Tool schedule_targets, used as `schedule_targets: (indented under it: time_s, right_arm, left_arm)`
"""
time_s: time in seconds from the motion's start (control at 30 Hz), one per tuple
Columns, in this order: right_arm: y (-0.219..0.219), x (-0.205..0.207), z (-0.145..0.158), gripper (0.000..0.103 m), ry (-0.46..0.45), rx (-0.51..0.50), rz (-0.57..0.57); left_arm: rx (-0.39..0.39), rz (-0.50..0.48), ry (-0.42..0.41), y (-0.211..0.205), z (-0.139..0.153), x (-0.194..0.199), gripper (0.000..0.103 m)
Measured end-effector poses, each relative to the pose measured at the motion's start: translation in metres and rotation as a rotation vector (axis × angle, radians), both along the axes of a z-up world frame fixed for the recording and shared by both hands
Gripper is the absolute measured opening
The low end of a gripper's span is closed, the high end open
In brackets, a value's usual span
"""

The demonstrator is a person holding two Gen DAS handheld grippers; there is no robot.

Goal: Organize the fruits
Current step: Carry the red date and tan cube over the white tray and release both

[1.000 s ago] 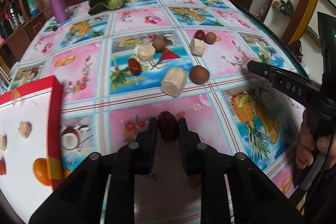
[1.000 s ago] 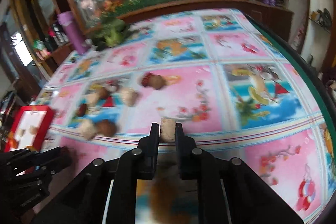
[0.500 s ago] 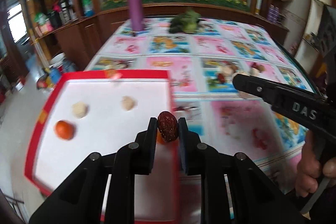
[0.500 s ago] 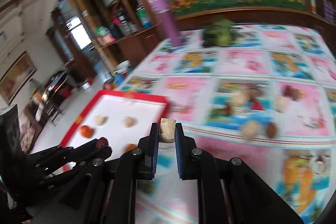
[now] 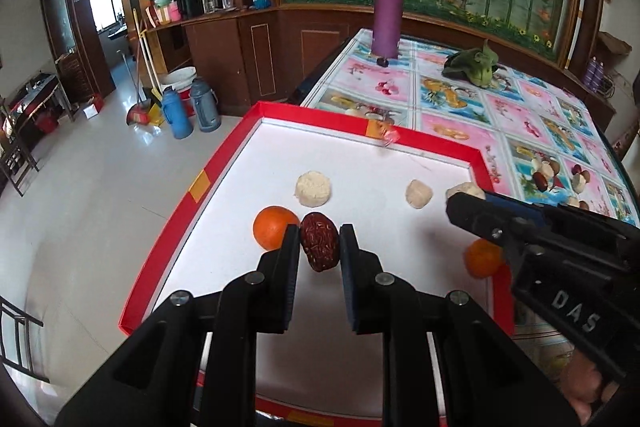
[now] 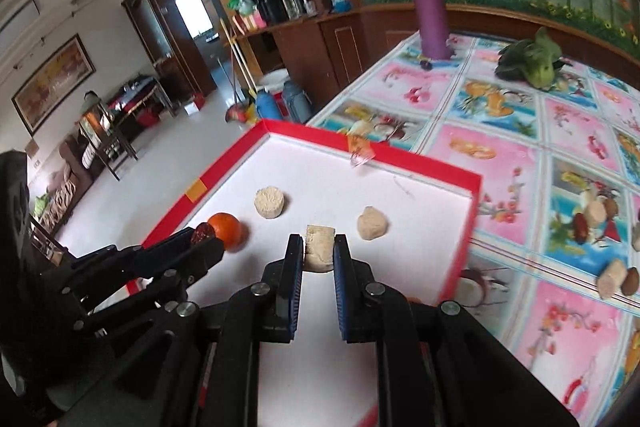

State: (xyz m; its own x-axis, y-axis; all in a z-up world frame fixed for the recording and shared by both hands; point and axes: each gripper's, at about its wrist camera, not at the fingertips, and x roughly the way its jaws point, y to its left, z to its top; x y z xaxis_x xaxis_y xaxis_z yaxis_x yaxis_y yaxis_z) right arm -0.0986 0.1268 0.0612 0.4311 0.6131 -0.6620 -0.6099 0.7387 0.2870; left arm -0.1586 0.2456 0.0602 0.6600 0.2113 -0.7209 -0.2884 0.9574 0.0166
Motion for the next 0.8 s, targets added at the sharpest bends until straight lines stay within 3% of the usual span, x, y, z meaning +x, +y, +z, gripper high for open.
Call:
schedule_targets:
  time_s: [0.3,0.8]
  right_arm:
    - [0.015,0.019,-0.025,0.013,0.103,-0.081,-0.023]
    - [0.008,0.033,-0.035,0.014,0.131,-0.175,0.012]
  left_arm:
    - [0.012,-0.009,0.063,0.008,-0.016,0.016,0.022]
    - [-0.021,-0.040,0.135,0.006,-0.024,0.051,0.022]
